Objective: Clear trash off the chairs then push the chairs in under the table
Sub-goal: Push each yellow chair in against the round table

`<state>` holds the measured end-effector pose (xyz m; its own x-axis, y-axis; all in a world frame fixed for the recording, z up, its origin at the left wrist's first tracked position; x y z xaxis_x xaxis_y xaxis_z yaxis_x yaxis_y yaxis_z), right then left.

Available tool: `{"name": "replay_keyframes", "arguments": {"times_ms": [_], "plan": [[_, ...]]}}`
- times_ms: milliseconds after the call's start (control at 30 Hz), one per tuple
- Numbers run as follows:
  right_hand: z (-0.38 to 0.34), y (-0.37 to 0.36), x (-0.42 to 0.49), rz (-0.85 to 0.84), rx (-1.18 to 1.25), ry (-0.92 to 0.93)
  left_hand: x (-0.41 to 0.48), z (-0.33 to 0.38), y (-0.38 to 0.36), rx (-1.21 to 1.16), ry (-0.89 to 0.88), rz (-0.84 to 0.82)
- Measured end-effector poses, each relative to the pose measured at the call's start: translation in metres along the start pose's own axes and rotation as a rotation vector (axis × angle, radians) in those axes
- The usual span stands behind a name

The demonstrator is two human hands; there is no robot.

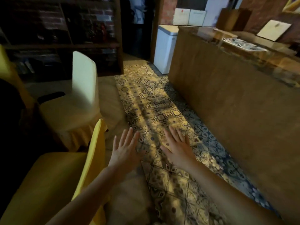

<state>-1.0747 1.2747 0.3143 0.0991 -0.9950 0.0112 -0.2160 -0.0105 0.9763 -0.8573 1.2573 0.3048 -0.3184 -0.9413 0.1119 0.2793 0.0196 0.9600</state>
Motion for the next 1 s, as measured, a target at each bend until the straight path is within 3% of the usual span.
{"name": "replay_keyframes", "arguments": {"times_ms": [167, 334, 500, 800, 1001], "plan": [[-0.015, 0.003, 0.068, -0.021, 0.025, 0.218, 0.012, -0.03, 0.007, 0.076, 0.227, 0.046], [-0.068, -0.021, 0.107, -0.15, 0.091, 0.44, -0.017, -0.068, 0.01, 0.085, 0.484, 0.059], [-0.123, -0.034, 0.149, -0.173, 0.07, 0.638, -0.033, -0.114, 0.009, 0.085, 0.681, 0.045], [-0.191, -0.052, 0.214, -0.221, 0.084, 0.787, -0.005, -0.165, 0.005, 0.047, 0.765, 0.059], [-0.221, -0.076, 0.228, -0.372, 0.017, 0.96, -0.018, -0.172, 0.004, 0.013, 0.893, 0.05]]}}
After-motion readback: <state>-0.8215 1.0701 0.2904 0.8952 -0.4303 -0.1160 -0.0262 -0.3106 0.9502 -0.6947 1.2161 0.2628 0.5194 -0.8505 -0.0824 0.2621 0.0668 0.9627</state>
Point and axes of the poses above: each hand's wrist, its own x-axis towards the middle knuckle, its own y-axis out of the back of the hand, z = x × y, the point moved 3 cm from there along x, towards the middle knuckle, and after that the axes turned 4 degrees about z, right-handed, at the moved point
